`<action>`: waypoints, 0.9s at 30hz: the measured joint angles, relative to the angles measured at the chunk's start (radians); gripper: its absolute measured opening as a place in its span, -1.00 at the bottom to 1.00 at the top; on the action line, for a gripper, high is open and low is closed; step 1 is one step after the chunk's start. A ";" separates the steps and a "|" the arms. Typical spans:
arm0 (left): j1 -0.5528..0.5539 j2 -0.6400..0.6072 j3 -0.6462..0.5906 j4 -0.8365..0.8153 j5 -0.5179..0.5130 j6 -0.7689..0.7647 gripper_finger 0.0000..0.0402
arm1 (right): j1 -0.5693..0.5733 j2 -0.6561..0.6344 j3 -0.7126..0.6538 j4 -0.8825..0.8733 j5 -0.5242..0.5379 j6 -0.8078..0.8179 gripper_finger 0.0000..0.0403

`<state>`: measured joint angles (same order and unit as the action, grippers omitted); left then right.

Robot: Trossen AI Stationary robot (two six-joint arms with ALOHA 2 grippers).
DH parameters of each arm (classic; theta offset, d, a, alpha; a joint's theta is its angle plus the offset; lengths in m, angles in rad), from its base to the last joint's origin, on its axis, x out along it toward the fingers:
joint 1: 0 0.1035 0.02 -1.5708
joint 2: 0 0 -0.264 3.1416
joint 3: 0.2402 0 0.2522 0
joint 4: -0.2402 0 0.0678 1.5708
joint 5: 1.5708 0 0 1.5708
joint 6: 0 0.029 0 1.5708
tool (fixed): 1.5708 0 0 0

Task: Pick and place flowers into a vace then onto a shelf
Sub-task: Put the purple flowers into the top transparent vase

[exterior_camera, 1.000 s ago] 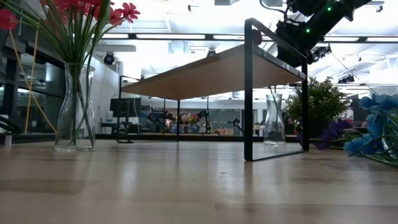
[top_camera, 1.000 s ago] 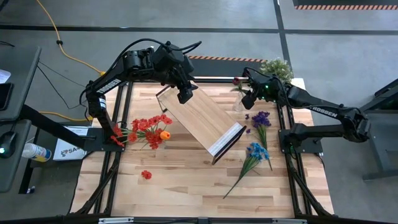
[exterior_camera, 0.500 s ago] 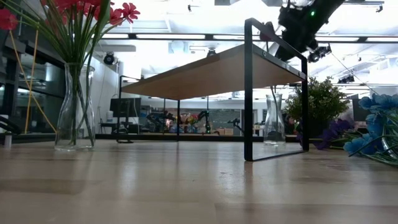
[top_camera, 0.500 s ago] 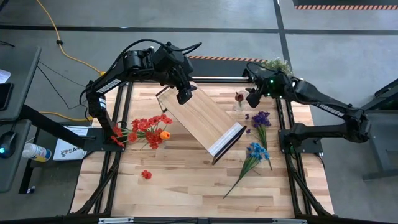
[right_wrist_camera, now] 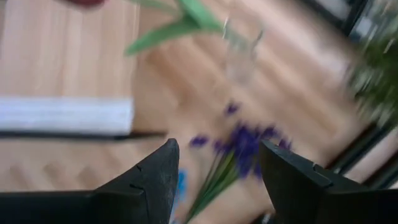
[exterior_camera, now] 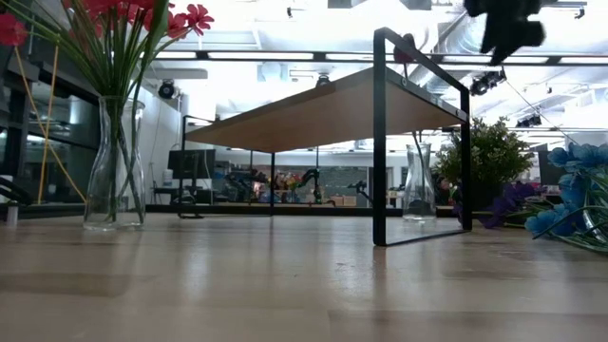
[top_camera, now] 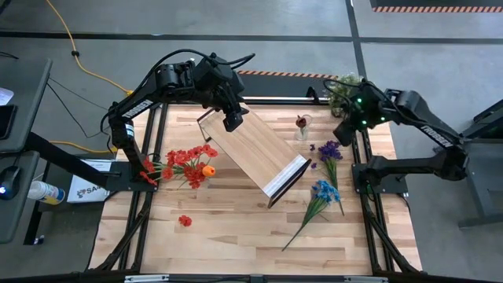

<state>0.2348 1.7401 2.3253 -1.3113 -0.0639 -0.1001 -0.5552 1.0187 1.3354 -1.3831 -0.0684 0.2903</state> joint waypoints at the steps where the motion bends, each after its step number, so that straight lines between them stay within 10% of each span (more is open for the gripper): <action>1: 0.000 0.000 0.000 0.000 0.000 0.000 0.14 | 0.000 0.000 0.009 -0.033 -0.022 0.023 0.04; 12: 0.000 0.000 0.000 -0.002 0.025 0.001 0.14 | 0.029 -0.021 0.024 -0.179 -0.254 0.240 0.04; 27: -0.096 -0.010 0.000 -0.055 0.125 -0.052 0.14 | 0.309 -0.046 0.024 -0.181 -0.204 0.470 0.04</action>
<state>0.1389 1.7300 2.3256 -1.3660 0.0613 -0.1521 -0.2461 0.9728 1.3594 -1.5642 -0.2720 0.7607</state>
